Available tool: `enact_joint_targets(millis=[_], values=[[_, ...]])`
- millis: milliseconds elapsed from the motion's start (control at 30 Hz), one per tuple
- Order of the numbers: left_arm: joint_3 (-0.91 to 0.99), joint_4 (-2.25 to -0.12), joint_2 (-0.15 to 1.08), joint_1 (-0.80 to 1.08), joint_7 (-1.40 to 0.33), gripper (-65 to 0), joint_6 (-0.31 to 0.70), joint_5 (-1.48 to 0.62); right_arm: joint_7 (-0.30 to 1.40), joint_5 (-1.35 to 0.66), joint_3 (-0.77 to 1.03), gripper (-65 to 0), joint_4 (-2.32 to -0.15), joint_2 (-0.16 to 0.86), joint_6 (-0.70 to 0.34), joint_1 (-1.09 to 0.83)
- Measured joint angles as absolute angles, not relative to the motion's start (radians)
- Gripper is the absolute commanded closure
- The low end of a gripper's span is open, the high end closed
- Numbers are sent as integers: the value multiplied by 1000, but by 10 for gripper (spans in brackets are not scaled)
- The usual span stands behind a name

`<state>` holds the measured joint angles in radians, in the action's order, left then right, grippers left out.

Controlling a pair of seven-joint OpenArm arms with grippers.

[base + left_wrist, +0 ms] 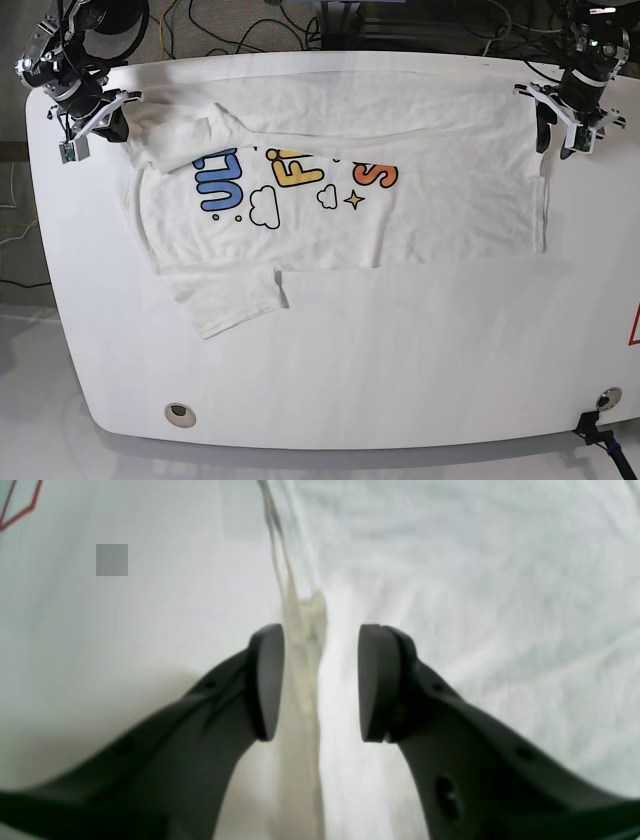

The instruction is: Fold the T-shirt properly

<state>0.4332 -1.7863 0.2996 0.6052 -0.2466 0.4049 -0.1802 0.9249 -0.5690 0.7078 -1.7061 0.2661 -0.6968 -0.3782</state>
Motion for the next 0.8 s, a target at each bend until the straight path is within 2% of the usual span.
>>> enact_joint_targets(millis=[300,633,733,800], values=[[431,-1786,300,606,-246,-227,405,-180,868,-520,706,0,-1534,268,-696,-320],[429,-1786,299,586,-247,-227,405,-180,1012,-507,707,0,-1853,245,-696,-341],[430,-1787,260,567,-246,-224,402,-180,1019,-502,694,0,-1900,214,-697,-342],[427,-1788,250,565,-247,-224,405,-180,1022,-495,632,0,-1901,227,-696,-331]])
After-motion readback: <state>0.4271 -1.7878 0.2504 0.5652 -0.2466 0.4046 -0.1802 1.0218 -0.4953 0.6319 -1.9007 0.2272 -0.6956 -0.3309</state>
